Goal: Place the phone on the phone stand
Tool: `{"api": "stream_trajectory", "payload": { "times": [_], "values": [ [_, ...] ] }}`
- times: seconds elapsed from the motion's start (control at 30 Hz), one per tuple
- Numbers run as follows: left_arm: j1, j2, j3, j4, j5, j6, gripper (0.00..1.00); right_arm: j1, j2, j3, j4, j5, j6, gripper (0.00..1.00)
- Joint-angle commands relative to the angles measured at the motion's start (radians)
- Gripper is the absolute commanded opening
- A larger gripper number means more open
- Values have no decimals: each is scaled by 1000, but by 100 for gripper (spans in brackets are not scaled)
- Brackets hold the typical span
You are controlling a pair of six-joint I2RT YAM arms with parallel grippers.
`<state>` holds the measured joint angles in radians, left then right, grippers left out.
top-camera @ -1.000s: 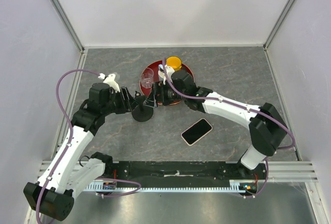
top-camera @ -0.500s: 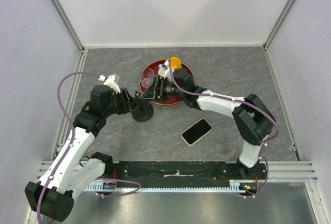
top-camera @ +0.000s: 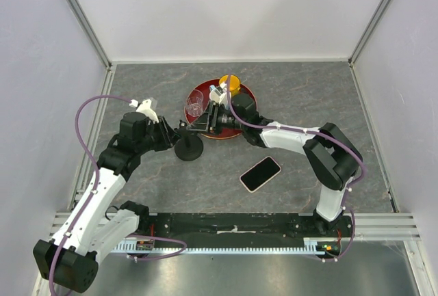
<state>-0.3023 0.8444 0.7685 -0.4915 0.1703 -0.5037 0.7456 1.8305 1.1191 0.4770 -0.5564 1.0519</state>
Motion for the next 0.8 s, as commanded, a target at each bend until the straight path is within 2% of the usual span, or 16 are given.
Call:
{"api": "stream_trajectory", "payload": {
  "times": [0.0,0.13,0.23,0.37,0.47,0.57,0.67,0.7,0.77],
  "values": [
    [-4,-7,14,57,34,-18,34,8,24,-36,78,7,36,12],
    [-4,-11,17,57,40,-21,32,11,26,-82,117,24,51,3],
    [-6,-14,17,54,40,-21,32,11,29,-103,146,27,63,0],
    [-4,-25,22,45,40,-19,32,12,33,-110,150,29,59,0],
    [-4,-33,25,34,34,-13,36,12,39,-110,153,27,62,4],
    [-6,-45,29,21,32,-12,44,14,41,-113,153,32,56,9],
    [-6,-68,40,-1,32,-6,54,14,33,-113,155,29,45,25],
    [-4,-77,44,-7,32,-4,58,12,29,-110,149,29,37,38],
    [-6,-100,58,-19,32,5,62,12,0,-99,99,36,-6,52]
  ]
}}
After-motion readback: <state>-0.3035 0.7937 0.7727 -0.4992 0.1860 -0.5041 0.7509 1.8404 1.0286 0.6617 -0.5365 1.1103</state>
